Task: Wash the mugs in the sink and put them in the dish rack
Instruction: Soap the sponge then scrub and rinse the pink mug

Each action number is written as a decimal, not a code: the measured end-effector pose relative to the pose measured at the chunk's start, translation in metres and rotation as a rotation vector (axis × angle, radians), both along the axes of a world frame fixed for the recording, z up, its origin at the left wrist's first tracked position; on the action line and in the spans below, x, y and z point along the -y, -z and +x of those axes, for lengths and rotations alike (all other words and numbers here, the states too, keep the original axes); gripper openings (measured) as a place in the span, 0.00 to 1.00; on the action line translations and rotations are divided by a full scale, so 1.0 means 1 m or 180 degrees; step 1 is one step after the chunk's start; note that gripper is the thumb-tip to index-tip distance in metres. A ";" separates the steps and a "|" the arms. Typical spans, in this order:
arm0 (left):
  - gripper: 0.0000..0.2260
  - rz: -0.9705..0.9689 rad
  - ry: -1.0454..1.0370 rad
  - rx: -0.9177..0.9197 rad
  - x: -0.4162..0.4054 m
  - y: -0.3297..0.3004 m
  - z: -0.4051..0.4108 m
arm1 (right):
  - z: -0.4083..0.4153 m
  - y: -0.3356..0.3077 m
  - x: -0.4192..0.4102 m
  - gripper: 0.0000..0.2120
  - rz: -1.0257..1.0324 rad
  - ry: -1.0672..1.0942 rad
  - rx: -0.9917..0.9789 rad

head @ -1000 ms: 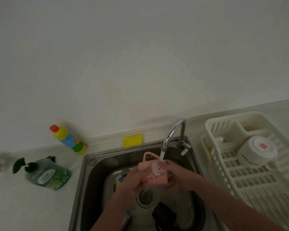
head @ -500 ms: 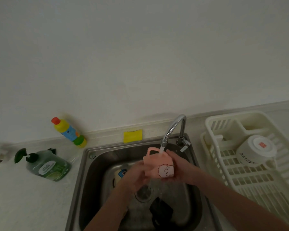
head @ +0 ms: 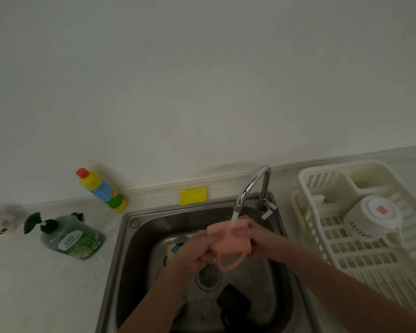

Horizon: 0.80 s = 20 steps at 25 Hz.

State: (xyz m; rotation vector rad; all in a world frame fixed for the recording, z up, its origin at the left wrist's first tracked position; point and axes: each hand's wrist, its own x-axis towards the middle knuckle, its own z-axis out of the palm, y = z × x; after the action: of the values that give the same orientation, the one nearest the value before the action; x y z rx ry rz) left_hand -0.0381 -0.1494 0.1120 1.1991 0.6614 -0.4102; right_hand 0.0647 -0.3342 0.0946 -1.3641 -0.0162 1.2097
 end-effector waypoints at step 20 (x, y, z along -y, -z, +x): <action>0.31 -0.0237 -0.0858 -0.0135 0.006 0.001 0.003 | -0.001 0.007 -0.018 0.32 -0.0214 0.0190 0.0001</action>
State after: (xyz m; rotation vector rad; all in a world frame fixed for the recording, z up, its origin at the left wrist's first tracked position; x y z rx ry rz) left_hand -0.0353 -0.1558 0.1115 1.0164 0.8256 -0.2319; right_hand 0.0634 -0.3165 0.0875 -1.4137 0.0649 1.1688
